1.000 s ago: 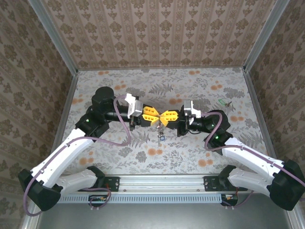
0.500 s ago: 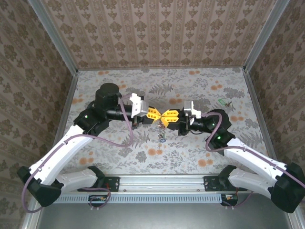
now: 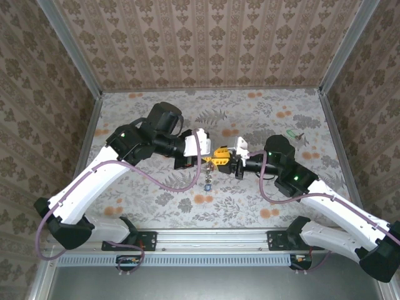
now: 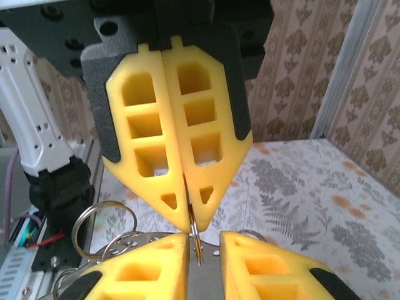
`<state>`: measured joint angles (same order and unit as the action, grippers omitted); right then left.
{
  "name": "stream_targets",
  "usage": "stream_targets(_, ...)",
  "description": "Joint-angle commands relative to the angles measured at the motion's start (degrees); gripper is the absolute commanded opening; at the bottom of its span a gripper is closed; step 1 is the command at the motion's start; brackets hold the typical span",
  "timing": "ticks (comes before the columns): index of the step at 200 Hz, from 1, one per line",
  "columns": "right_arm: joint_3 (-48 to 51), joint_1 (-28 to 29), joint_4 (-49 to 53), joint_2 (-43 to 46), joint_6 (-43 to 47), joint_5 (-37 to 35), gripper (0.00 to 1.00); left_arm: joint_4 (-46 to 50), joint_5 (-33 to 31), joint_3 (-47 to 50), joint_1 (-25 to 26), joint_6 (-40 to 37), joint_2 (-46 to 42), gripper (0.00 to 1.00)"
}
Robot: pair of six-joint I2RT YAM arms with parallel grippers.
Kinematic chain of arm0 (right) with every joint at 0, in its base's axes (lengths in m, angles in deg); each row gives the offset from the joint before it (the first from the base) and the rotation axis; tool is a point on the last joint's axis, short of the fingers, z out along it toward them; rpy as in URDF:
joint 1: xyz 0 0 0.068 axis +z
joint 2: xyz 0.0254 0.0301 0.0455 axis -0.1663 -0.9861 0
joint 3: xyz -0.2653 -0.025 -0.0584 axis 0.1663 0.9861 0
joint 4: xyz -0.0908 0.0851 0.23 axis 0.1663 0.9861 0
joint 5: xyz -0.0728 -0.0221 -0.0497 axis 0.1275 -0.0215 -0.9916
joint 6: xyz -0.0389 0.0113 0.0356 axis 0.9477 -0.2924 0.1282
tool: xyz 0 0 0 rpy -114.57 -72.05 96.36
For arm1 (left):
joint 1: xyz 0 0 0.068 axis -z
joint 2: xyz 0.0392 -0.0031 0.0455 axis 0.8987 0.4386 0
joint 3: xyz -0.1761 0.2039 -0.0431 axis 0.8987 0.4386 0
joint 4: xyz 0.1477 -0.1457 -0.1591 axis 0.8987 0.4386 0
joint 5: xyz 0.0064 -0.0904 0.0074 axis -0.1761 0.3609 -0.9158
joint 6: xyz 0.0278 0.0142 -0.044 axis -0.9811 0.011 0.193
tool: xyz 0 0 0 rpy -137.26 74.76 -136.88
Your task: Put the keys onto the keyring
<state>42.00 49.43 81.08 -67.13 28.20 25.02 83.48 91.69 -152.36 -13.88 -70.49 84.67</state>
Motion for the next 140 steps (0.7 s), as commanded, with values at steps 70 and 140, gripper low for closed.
stream_targets(70, -0.37, 1.28, -0.34, 0.52, 3.17, 1.46, 0.00, 4.33, -1.74, -4.31, 2.20, -1.76, 2.48, 0.00)
stream_targets(140, 6.73, 1.19, -19.93, 5.83, -6.10, 3.78, 0.00, -33.55, 22.74, 21.42, -10.71, 18.02, -14.26, 0.28)
